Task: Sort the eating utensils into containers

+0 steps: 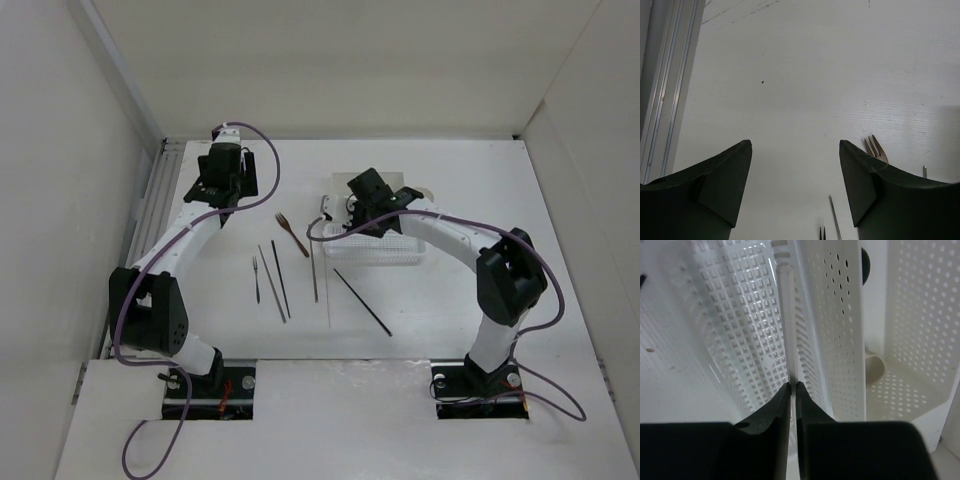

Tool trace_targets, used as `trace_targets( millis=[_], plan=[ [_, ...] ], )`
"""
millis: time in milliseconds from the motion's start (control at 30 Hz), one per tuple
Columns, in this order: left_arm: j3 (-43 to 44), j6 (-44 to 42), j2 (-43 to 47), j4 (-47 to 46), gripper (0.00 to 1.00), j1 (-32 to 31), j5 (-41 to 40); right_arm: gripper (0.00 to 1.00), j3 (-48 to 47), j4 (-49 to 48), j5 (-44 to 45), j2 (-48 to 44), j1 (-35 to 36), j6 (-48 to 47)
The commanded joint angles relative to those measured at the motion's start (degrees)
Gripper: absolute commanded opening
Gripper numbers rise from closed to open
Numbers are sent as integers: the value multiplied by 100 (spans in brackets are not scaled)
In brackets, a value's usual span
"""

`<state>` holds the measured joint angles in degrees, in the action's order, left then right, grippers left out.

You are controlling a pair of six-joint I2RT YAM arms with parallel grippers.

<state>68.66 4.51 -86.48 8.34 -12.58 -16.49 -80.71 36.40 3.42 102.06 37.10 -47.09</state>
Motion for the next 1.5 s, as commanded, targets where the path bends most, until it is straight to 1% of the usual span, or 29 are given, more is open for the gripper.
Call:
trace_targets(
  millis=[0, 33, 67, 133, 267, 300, 400, 433, 467, 500, 533, 567, 600, 633, 700, 733, 833, 867, 933, 967, 1067, 1133, 1167, 1267, 1300, 1333, 1367, 1400, 1467],
  plan=[
    [34, -38, 183, -219, 68, 27, -3, 16, -94, -116, 457, 33, -28, -134],
    [33, -38, 184, -219, 68, 27, 49, 27, -94, -116, 510, 33, 33, -134],
    [-19, -38, 184, -219, 68, 27, 49, 31, -16, -116, 563, 33, 34, -134],
    [-72, -38, 237, -219, 68, 27, 49, 35, -15, -116, 563, -20, 87, -134],
    [-204, 14, 298, -219, 68, 27, 102, 49, -15, -63, 554, -142, 87, -134],
    [-204, 14, 298, -219, 68, 27, 102, 49, -76, -63, 554, -143, 139, -21],
    [-335, 75, 404, -219, 68, 27, 102, 49, -383, -265, 634, -397, 139, 786],
    [-336, 128, 404, -219, 68, 27, 102, 49, -384, -317, 425, -519, 139, 1076],
    [-423, 216, 473, -158, 68, 27, 154, 49, -384, -379, 127, -834, 139, 1688],
    [-537, 330, 526, -79, 68, 27, 155, 56, -210, -467, -607, -1011, 139, 1990],
    [-590, 453, 527, -26, 68, 27, 155, 62, -43, -467, -928, -1178, 139, 2280],
    [-652, 724, 588, -25, 68, 27, 233, 73, 141, -554, -1105, -1441, 218, 2945],
    [-713, 848, 649, 62, 68, 27, 373, 74, 334, -634, -1107, -1548, 305, 3325],
    [-818, 945, 650, 132, 68, 27, 470, 74, 806, -687, -1107, -1645, 463, 3686],
    [-898, 1173, 702, 185, 68, 27, 664, 74, 1336, -870, -923, -1942, 692, 4537],
    [-951, 1227, 755, 238, 68, 27, 734, 72, 1825, -959, -679, -2031, 980, 4725],
    [-1101, 1437, 755, 291, 68, -165, 788, 67, 2409, -1318, -177, -2164, 1526, 5174],
    [-1196, 1490, 816, 291, 68, -218, 788, 65, 2593, -1381, -175, -2077, 1580, 5297],
    [-1277, 1648, 817, 405, 68, -332, 788, 65, 2595, -1381, -175, -1719, 1633, 5647],
    [-1277, 1649, 817, 405, 68, -333, 692, 61, 2491, -1242, 147, -1568, 1634, 5824],
    [-1277, 1702, 817, 405, 68, -482, 516, 58, 2367, -952, 396, -1084, 1634, 6325],
    [-1277, 1702, 817, 405, 68, -535, 515, 56, 2419, -889, 396, -1013, 1634, 6606],
    [-1329, 1702, 878, 405, 68, -596, 515, 56, 2419, -889, 396, -1013, 1634, 6912],
    [-1390, 1755, 939, 405, 68, -597, 515, 55, 2691, -951, 404, -1135, 1634, 7362],
    [-1391, 1755, 940, 405, 68, -597, 515, 55, 2761, -1003, 405, -1136, 1634, 7363],
    [-1391, 1755, 940, 405, 68, -597, 515, 52, 2823, -1004, 405, -1136, 1634, 7363],
    [-1391, 1755, 940, 405, 68, -597, 515, 52, 2876, -1004, 405, -1136, 1634, 7363],
    [-1391, 1755, 940, 405, 68, -597, 515, 48, 2876, -1004, 405, -936, 1634, 7276],
    [-1391, 1755, 992, 405, 68, -597, 515, 47, 2824, -933, 405, -706, 1634, 7196]
  ],
)
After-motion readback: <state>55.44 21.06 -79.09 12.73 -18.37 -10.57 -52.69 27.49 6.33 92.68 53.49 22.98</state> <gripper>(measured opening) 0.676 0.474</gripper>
